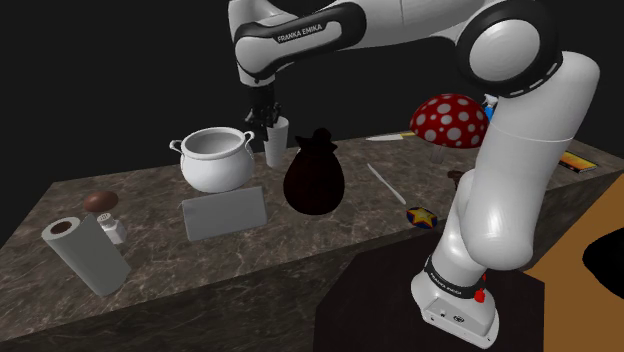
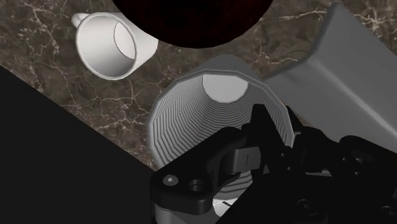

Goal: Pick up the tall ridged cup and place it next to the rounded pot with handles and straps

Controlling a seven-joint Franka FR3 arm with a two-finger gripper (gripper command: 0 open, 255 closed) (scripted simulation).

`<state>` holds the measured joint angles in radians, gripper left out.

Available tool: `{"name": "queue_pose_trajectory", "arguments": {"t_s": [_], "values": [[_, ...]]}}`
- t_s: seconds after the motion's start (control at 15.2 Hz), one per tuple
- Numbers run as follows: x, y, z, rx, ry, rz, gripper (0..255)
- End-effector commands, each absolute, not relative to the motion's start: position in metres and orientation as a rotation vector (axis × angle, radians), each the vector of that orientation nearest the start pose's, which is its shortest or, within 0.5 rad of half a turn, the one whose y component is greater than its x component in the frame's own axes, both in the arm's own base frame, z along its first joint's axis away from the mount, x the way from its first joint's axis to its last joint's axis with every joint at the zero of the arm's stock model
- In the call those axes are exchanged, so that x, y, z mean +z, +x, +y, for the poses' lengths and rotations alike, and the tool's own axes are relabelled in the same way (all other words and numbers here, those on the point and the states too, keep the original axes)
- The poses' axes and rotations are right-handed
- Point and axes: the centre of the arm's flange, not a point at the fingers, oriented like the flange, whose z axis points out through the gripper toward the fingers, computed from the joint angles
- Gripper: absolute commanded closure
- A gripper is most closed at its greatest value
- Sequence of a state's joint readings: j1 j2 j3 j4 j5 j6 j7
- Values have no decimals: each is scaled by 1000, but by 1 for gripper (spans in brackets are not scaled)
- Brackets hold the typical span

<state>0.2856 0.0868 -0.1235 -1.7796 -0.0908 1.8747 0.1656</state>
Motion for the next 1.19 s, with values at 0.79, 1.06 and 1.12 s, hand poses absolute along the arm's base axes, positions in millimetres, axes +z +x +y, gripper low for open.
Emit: {"name": "queue_pose_trajectory", "arguments": {"t_s": [0.79,1.06,1.12], "values": [[428,583,91,-41,-3236,-39,255],[407,583,91,-41,-3236,-39,255],[401,583,91,-41,-3236,-39,255]]}}
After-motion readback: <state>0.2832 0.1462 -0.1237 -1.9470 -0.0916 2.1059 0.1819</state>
